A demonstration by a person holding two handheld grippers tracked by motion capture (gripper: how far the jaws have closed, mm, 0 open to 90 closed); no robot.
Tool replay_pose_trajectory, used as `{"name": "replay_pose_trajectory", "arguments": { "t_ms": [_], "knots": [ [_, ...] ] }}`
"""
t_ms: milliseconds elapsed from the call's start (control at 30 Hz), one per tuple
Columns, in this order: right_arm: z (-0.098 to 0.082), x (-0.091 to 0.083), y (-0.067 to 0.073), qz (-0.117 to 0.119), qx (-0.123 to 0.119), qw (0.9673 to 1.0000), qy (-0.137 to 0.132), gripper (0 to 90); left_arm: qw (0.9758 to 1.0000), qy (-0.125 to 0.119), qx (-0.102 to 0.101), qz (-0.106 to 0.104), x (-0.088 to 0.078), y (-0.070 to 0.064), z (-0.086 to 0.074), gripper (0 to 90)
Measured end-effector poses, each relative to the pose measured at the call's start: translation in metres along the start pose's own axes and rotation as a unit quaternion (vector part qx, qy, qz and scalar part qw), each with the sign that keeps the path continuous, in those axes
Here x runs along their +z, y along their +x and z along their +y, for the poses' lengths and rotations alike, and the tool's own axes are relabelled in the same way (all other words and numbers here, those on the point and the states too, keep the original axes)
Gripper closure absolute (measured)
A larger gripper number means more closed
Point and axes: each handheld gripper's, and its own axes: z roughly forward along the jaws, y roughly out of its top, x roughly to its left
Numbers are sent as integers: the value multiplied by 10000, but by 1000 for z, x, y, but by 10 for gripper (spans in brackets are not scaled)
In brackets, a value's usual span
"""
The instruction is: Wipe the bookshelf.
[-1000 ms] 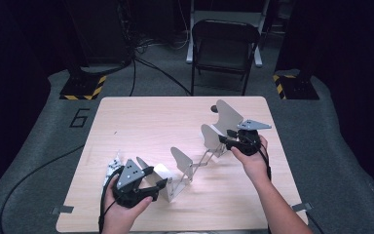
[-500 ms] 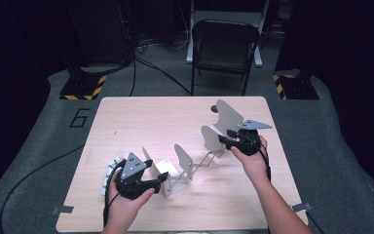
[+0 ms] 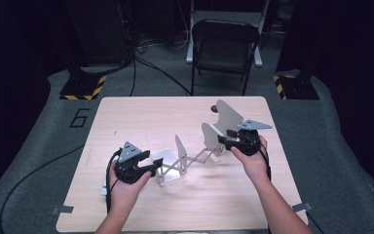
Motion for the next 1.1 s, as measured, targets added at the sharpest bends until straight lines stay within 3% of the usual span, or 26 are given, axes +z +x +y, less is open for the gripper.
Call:
{"name": "replay_pose_trajectory", "arguments": {
  "t_ms": [167, 333, 567, 700, 900, 1100],
  "knots": [
    [-1, 0, 3, 77, -8, 10000, 23, 544, 9999, -15, -62, 158, 4, 10, 2, 487],
    [-6, -3, 10, 385, 96, 9992, 36, 563, 9997, -5, -130, 195, 8, 20, 3, 507],
    [-19, -14, 28, 461, 49, 9988, -127, 547, 9992, -86, -175, 349, 10, 34, 5, 548],
    [-24, -17, 38, 540, -44, 9983, -208, 487, 9992, -76, -191, 340, 17, 45, 10, 548],
    [-27, -12, 48, 317, -478, 9982, -159, 475, 9986, -15, -148, 506, 20, 58, 16, 559],
    [-33, 0, 49, -12, -747, 9972, 20, 548, 9981, -28, -222, 578, 20, 63, 16, 556]
  ]
}}
